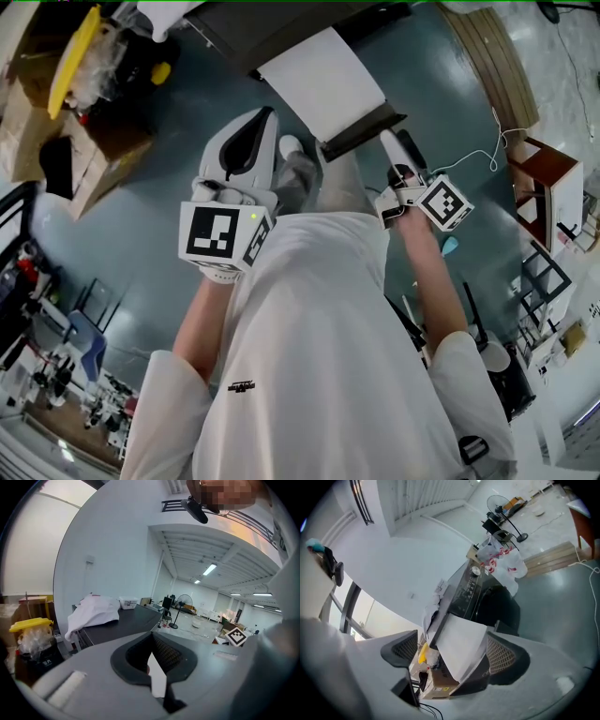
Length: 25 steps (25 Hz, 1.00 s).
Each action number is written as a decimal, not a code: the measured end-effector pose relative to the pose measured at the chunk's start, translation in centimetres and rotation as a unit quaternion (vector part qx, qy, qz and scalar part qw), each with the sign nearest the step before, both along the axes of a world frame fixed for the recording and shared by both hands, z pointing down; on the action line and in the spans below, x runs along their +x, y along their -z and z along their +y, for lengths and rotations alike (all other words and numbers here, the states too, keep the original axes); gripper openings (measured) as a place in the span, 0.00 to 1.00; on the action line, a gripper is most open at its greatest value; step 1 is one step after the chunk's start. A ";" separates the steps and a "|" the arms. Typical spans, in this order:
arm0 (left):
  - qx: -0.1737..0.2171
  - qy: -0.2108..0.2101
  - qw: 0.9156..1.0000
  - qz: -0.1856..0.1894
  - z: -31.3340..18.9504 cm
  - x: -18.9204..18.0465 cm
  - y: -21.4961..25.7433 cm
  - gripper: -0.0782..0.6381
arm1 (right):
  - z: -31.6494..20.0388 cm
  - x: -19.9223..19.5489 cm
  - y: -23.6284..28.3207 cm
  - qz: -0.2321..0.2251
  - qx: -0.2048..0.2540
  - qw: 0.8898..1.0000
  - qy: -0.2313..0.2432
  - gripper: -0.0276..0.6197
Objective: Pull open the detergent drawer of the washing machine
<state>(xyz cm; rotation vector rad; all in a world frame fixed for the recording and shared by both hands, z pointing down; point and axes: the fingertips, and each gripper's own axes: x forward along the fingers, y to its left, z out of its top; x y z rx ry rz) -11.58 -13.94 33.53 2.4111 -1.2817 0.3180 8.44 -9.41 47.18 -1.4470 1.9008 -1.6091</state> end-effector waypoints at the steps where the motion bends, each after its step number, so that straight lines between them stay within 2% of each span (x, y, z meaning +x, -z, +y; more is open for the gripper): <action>1: 0.002 0.002 1.000 0.001 0.0 -0.2 0.3 0.13 | -0.3 0.2 0.9 0.015 0.013 1.000 0.007 0.72; 6: 0.018 0.013 1.000 0.008 0.4 -0.9 2.0 0.13 | -1.4 0.2 5.6 0.025 0.059 0.997 0.029 0.63; 9: 0.025 0.018 0.999 0.013 0.5 -1.1 3.1 0.13 | -1.9 0.3 8.1 0.050 0.089 0.994 0.043 0.56; 13: 0.030 0.026 0.999 0.025 0.7 -1.7 3.8 0.13 | -2.8 -0.5 10.2 0.090 0.099 0.989 0.071 0.46; 18: 0.036 0.038 0.998 0.035 1.1 -2.7 4.7 0.13 | -3.7 -1.8 13.3 0.166 0.134 0.972 0.101 0.30; 25: 0.053 0.058 0.996 0.042 1.5 -4.3 6.4 0.13 | -4.6 -3.1 16.5 0.246 0.170 0.946 0.126 0.20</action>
